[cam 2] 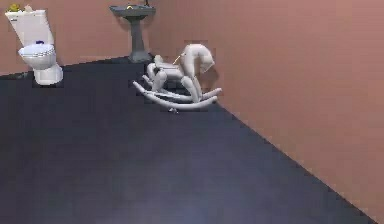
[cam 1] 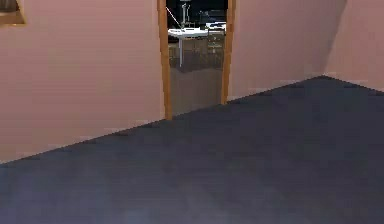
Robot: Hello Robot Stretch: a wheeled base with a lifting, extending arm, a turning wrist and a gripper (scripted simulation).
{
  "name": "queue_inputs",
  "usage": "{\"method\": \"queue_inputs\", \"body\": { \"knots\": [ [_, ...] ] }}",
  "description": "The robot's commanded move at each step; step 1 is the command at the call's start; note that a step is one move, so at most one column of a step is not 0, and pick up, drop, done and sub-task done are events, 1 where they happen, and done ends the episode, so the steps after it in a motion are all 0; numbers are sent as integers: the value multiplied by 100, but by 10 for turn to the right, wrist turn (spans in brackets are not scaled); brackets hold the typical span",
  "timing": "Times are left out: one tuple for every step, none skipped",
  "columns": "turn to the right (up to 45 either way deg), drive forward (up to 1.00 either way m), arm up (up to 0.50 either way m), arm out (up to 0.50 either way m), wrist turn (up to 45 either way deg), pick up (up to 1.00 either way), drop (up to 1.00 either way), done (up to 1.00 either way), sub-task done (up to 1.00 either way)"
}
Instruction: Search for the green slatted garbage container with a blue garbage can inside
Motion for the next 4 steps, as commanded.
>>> {"method": "queue_inputs", "body": {
  "knots": [
    [-450,0,0,0,0,0,0,0,0],
    [-450,0,0,0,0,0,0,0,0],
    [-300,0,0,0,0,0,0,0,0],
    [-30,0,0,0,0,0,0,0,0]
  ]
}}
